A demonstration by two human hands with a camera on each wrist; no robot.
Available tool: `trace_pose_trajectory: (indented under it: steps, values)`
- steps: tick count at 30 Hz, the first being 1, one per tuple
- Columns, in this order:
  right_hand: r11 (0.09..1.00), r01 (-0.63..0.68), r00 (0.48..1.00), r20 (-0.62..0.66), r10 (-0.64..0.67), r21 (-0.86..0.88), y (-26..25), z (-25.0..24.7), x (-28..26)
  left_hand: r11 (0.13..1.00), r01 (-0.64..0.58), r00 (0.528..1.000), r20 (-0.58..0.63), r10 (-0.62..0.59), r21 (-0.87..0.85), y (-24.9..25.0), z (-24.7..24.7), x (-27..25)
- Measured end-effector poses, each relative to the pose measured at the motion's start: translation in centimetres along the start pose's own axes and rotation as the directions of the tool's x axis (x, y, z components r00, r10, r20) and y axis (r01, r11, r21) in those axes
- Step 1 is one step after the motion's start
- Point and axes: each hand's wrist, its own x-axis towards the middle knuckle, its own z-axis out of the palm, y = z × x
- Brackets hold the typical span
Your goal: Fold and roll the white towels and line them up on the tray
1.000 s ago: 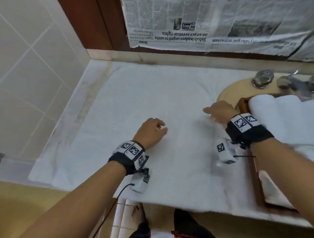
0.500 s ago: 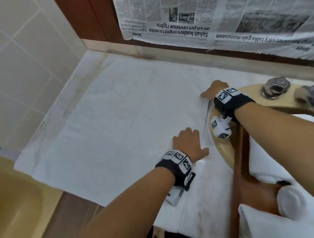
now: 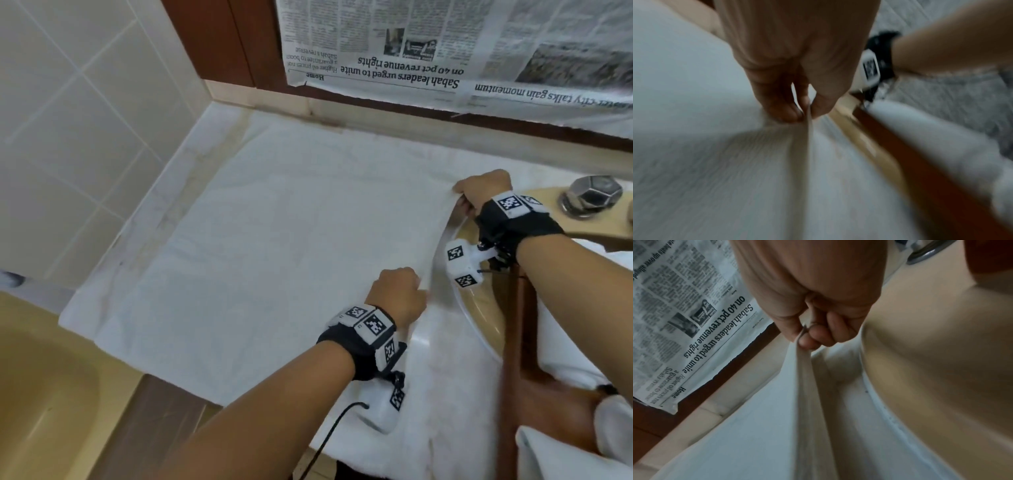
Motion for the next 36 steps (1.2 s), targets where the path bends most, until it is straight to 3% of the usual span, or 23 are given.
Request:
trace_pose_trajectory:
  steps: [2,5,9,12,13,15,17,19,20,24,29,36]
  values:
    - [0.997,0.007,0.999,-0.036,-0.004,0.076,-1.3,0.3,-0.1,0.961,0.014,0.999,0.04,-0.004,-0.275,-0.5,-3.4,-0.7]
    - [0.977,0.134,0.985,-0.134,-0.113,0.165,-6.1,1.7,-3.7,0.71,0.056,0.993,0.111,0.032,-0.702,-1.9,-9.5,-2.2]
    - [0.899,0.419,0.894,-0.234,-0.383,0.127,-13.8,7.3,-9.0,0.522,-0.014,0.999,0.008,0.04,-0.853,-6.5,-18.3,-3.9]
    - [0.834,0.547,0.835,-0.124,-0.536,0.076,-18.2,14.2,-11.6,0.468,-0.061,0.985,-0.129,-0.116,-0.882,-11.7,-23.7,-4.3]
    - [0.817,0.576,0.817,-0.055,-0.574,0.036,-18.9,16.5,-12.5,0.474,-0.056,0.962,-0.175,-0.211,-0.879,-14.0,-24.9,-3.8]
    - [0.788,0.602,0.799,0.102,-0.593,-0.132,-18.9,20.9,-14.2,0.606,0.024,0.882,-0.269,-0.387,-0.795,-18.8,-26.5,-2.6]
    - [0.738,0.594,0.804,0.272,-0.529,-0.32,-17.0,24.3,-15.0,0.773,0.253,0.824,-0.29,-0.488,-0.582,-22.9,-26.8,-1.9]
    - [0.681,0.58,0.812,0.379,-0.444,-0.447,-14.5,26.4,-15.4,0.828,0.444,0.802,-0.259,-0.538,-0.343,-25.8,-26.4,-2.0]
    - [0.666,0.576,0.814,0.402,-0.419,-0.473,-13.4,26.8,-15.4,0.839,0.463,0.807,-0.255,-0.533,-0.287,-26.5,-26.3,-2.3]
    - [0.713,0.568,0.819,0.365,-0.443,-0.41,-12.1,25.8,-15.0,0.876,0.421,0.828,-0.294,-0.477,-0.237,-26.2,-26.9,-0.9]
    - [0.802,0.495,0.867,0.136,-0.478,-0.334,-13.8,22.0,-11.3,0.914,0.323,0.889,-0.254,-0.382,-0.245,-23.3,-29.1,5.6]
    - [0.797,0.376,0.916,0.059,-0.397,-0.472,-15.5,19.7,-4.1,0.891,0.388,0.862,-0.249,-0.441,-0.234,-20.7,-31.6,13.5]
